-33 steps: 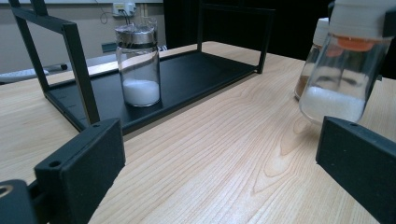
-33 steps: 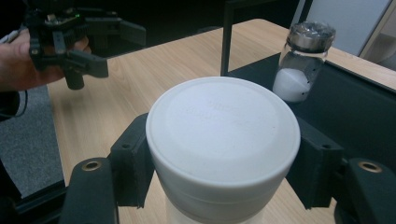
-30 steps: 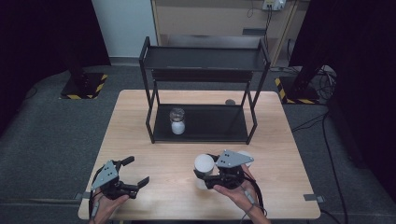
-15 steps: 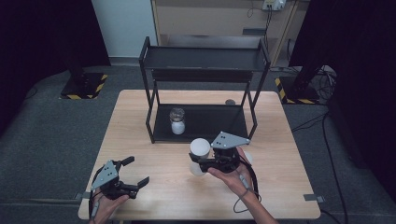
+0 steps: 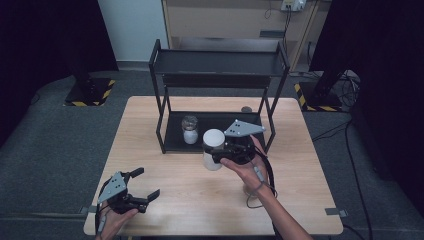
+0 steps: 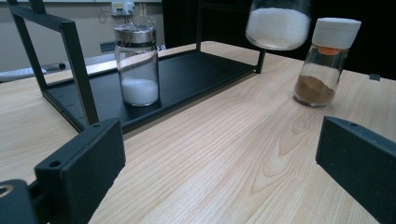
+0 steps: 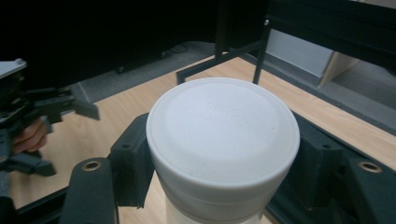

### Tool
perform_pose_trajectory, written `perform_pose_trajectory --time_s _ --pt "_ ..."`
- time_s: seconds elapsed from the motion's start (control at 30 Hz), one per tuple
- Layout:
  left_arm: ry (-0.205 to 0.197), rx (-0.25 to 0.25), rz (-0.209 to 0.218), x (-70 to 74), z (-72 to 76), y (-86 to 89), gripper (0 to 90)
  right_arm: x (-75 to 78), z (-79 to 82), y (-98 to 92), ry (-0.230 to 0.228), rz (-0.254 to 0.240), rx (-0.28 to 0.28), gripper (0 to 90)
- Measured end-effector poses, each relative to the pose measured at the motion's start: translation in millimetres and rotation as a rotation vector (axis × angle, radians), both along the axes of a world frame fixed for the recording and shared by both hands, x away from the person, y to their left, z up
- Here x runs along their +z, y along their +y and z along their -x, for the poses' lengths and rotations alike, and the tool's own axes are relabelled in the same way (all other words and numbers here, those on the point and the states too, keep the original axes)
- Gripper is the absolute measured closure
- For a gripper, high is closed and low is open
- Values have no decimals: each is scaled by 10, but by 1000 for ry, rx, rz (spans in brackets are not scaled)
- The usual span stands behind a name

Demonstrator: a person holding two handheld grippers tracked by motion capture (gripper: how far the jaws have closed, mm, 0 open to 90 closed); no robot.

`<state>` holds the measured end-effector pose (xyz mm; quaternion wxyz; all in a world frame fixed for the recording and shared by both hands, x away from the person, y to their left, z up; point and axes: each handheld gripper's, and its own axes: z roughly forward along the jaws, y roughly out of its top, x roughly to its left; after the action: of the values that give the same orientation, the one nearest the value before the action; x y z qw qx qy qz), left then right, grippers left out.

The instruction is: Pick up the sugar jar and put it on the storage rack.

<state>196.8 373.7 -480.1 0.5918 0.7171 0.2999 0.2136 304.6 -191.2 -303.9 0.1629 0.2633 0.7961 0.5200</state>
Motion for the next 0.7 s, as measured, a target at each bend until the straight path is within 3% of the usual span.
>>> perform_pose_trajectory --time_s 0.37,0.7 --pt "0 -2 2 -3 -3 5 1 113 -224 195 -7 14 -95 341" --pt "0 -3 3 -3 -4 6 2 111 -401 376 -6 33 -188 341"
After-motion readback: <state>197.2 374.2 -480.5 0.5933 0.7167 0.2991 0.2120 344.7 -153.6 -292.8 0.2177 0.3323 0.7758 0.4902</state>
